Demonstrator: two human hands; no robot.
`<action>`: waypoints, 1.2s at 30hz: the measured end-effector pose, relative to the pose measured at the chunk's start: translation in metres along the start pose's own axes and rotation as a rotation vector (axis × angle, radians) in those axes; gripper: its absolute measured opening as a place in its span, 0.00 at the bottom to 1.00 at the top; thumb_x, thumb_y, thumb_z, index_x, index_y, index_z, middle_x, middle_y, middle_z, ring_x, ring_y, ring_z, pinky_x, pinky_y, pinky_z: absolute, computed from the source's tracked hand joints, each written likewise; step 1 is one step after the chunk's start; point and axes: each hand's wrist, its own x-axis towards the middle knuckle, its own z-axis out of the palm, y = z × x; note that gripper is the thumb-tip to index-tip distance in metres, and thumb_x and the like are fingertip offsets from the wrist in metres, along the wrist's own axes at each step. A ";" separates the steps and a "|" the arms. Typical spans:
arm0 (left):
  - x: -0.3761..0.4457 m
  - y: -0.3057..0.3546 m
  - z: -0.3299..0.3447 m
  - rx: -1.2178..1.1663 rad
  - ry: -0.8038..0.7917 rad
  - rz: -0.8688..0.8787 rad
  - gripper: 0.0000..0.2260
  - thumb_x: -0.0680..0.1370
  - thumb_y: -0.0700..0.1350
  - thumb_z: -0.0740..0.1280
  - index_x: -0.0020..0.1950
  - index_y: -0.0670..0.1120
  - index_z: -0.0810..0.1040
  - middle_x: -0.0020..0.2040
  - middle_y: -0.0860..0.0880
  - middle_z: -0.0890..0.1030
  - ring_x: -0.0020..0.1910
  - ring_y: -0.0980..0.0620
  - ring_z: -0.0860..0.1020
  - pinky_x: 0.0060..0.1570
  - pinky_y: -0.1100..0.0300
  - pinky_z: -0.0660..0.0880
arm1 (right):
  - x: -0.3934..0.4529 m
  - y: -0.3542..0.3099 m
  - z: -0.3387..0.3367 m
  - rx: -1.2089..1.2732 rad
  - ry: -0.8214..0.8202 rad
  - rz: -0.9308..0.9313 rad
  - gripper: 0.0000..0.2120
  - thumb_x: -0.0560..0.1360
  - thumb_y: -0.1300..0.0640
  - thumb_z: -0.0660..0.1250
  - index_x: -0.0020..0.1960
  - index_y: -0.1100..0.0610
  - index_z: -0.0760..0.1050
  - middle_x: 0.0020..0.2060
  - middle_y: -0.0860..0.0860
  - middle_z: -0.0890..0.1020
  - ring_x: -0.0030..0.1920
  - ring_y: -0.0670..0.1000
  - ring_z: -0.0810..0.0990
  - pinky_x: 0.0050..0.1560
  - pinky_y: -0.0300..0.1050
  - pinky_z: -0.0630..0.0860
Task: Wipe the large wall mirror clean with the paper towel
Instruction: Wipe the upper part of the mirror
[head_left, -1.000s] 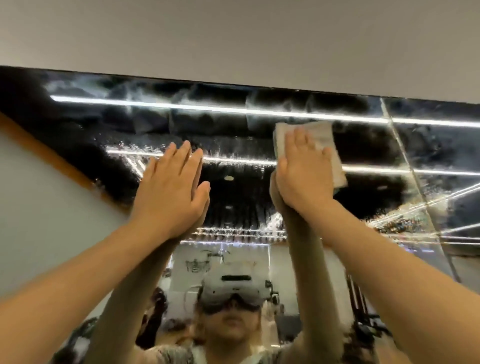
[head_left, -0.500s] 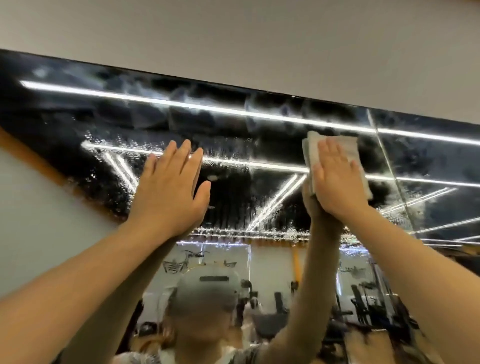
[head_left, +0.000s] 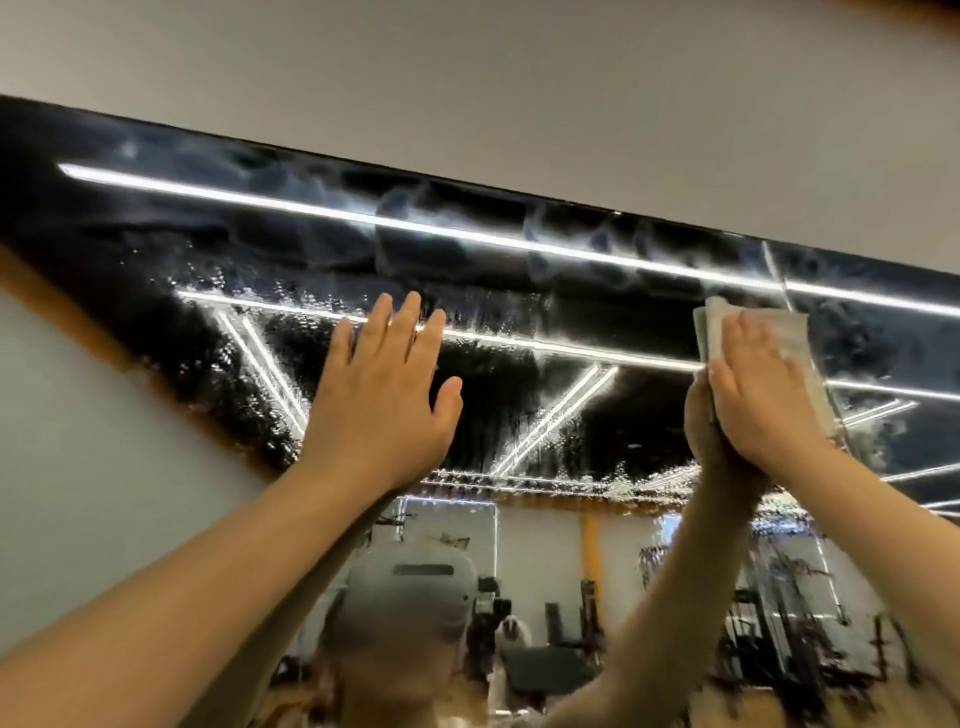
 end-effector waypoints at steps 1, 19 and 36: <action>0.000 0.000 0.000 0.003 -0.002 0.001 0.29 0.82 0.57 0.48 0.80 0.49 0.45 0.80 0.48 0.44 0.78 0.48 0.41 0.75 0.47 0.40 | -0.001 -0.009 0.000 0.005 -0.007 -0.027 0.25 0.83 0.58 0.49 0.79 0.61 0.48 0.79 0.57 0.49 0.78 0.54 0.47 0.76 0.56 0.46; 0.000 -0.001 -0.002 -0.014 0.005 0.002 0.34 0.75 0.59 0.41 0.80 0.49 0.47 0.80 0.48 0.47 0.79 0.49 0.43 0.75 0.48 0.41 | -0.010 -0.099 0.018 0.030 -0.029 -0.343 0.25 0.84 0.50 0.44 0.80 0.53 0.42 0.79 0.50 0.45 0.78 0.48 0.43 0.75 0.46 0.42; 0.001 0.000 -0.001 -0.015 0.001 -0.010 0.34 0.75 0.59 0.42 0.80 0.48 0.49 0.80 0.47 0.49 0.79 0.48 0.44 0.75 0.47 0.41 | 0.000 0.019 0.001 0.023 0.008 -0.031 0.34 0.77 0.44 0.39 0.80 0.58 0.46 0.79 0.54 0.50 0.78 0.52 0.48 0.77 0.49 0.44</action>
